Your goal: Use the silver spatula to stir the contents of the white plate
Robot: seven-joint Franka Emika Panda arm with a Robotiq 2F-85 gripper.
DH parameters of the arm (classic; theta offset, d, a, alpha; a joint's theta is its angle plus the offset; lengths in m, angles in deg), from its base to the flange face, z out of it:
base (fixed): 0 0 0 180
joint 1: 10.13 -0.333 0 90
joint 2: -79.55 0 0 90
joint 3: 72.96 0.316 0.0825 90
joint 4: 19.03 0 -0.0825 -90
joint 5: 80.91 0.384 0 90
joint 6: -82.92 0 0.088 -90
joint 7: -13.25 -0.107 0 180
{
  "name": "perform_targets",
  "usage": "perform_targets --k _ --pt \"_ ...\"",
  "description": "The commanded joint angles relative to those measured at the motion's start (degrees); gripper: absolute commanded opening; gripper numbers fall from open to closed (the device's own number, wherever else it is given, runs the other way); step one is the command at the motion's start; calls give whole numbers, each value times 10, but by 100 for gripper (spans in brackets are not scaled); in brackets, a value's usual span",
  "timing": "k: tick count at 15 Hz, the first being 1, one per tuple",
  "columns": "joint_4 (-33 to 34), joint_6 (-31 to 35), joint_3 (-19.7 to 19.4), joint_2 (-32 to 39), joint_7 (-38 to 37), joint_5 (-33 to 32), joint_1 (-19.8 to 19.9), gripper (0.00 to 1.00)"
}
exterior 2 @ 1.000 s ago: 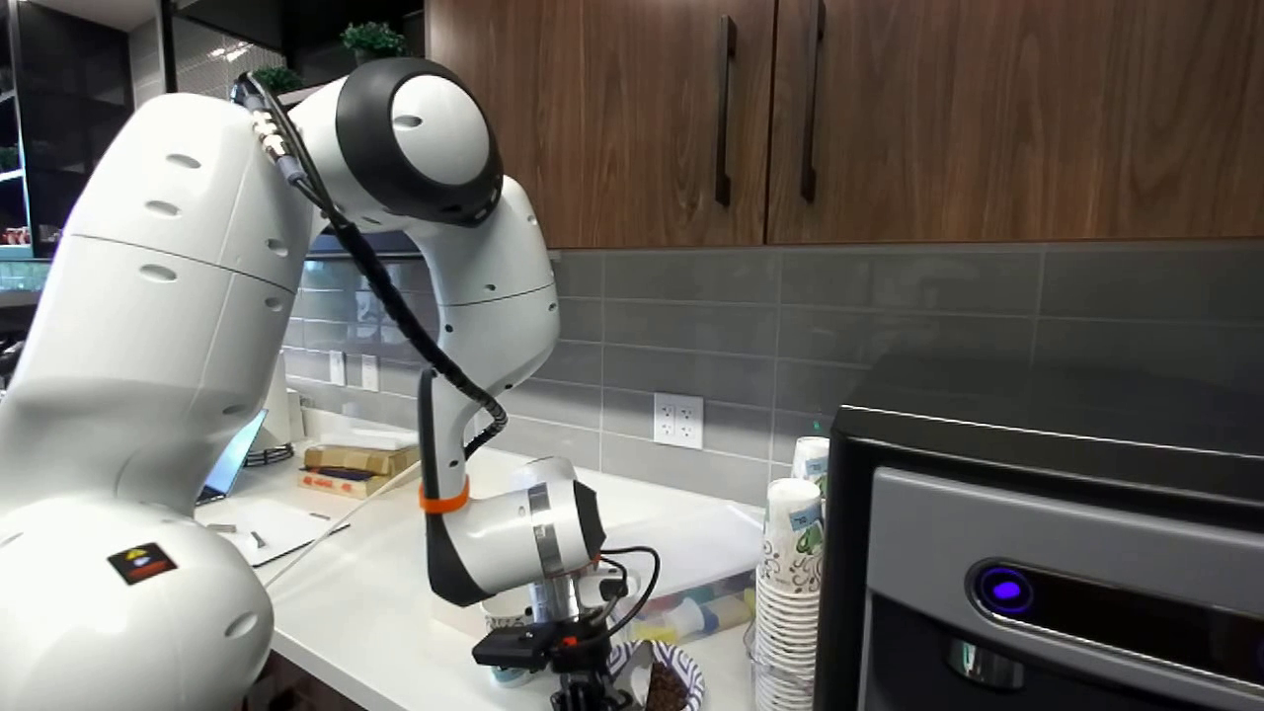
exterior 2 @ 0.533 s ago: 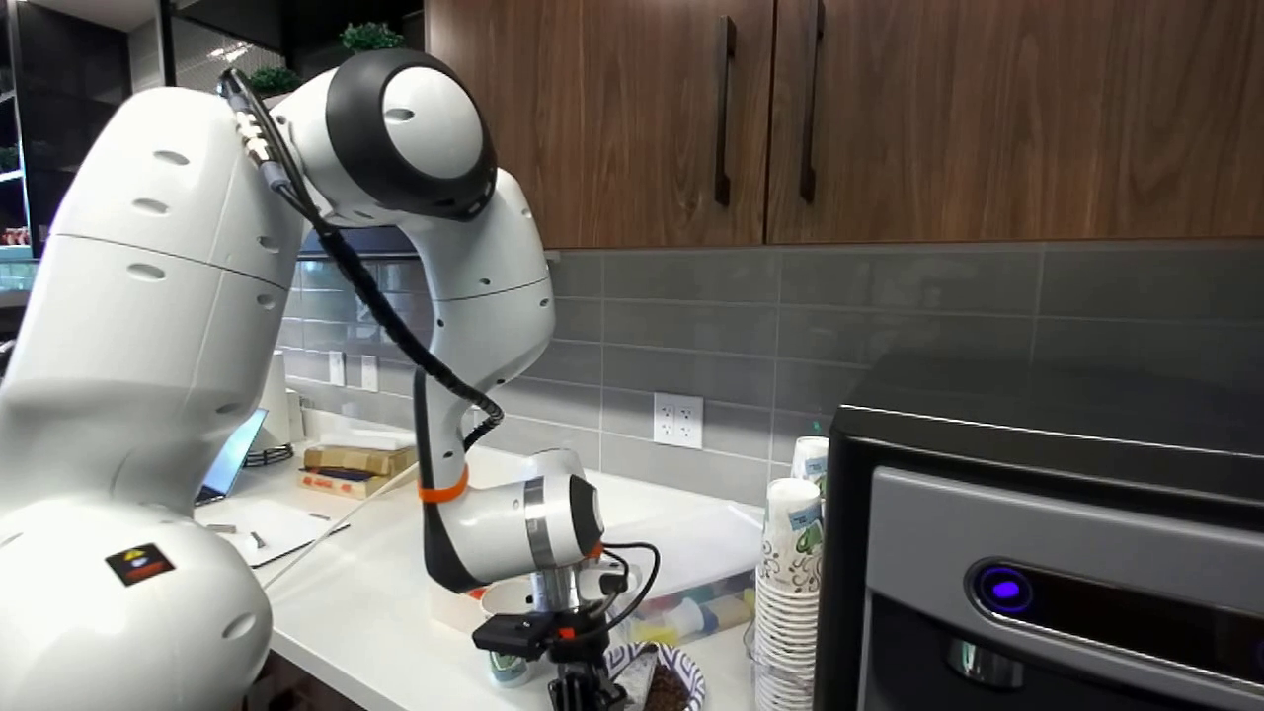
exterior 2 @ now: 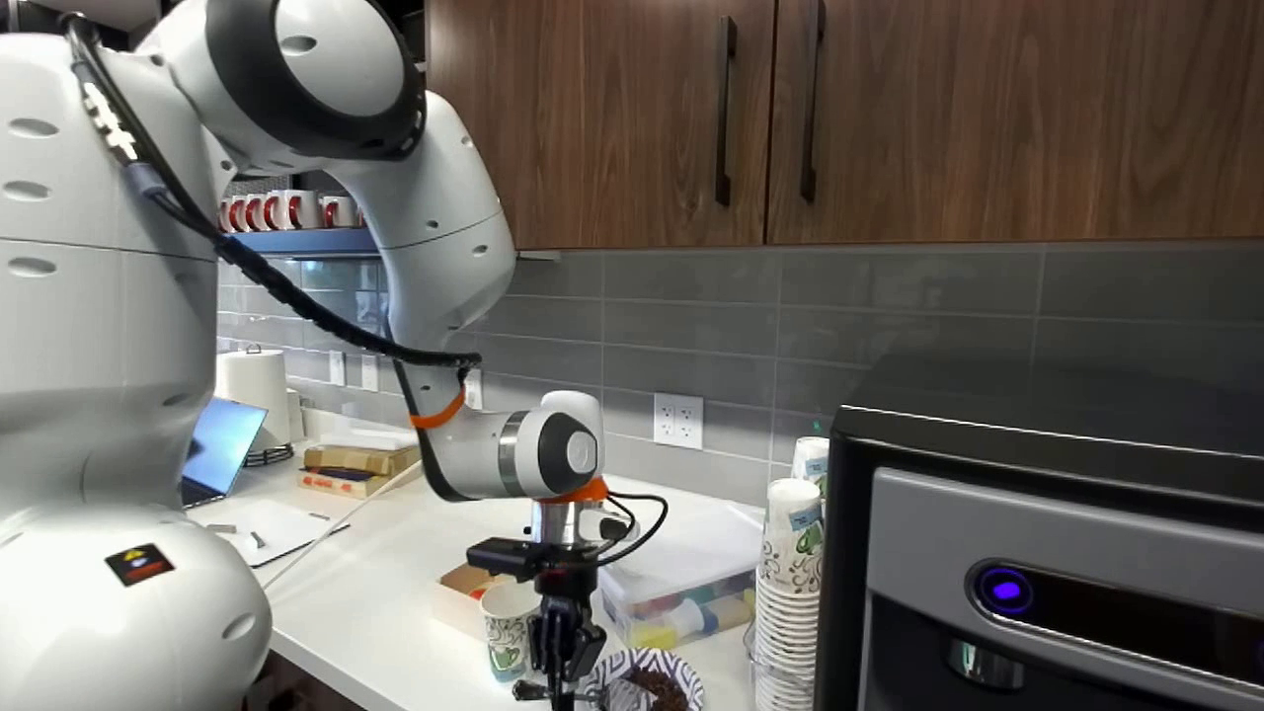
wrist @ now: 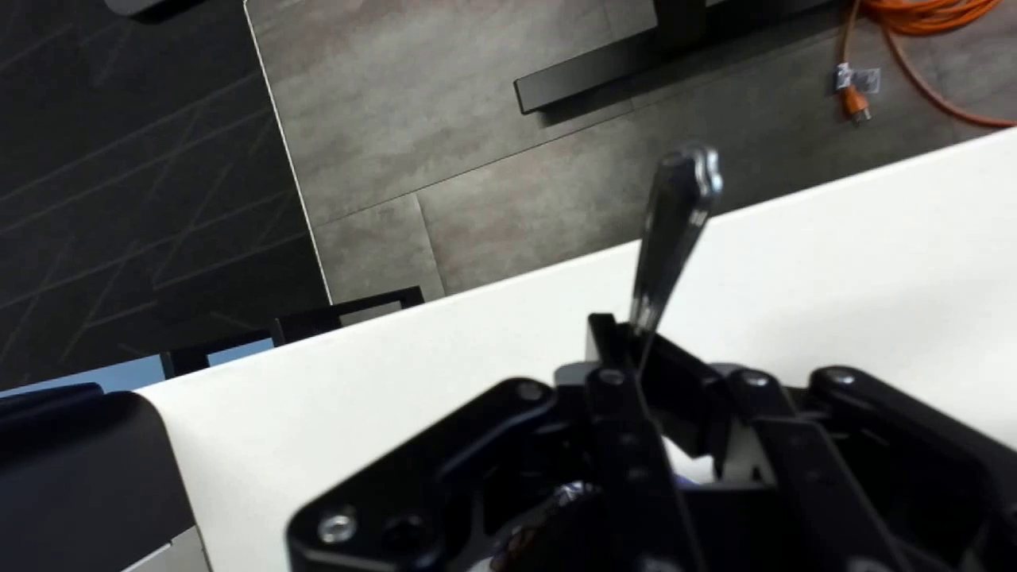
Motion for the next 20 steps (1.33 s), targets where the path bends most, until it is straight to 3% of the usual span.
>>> perform_targets --k 1,4,12,20 --pt "-2 -67 8 -64 76 66 8 1" --pt "9 -91 3 -79 93 69 19 1" --pt "26 -56 -13 -56 168 89 51 1" --pt "45 -66 -8 -42 304 212 45 1"
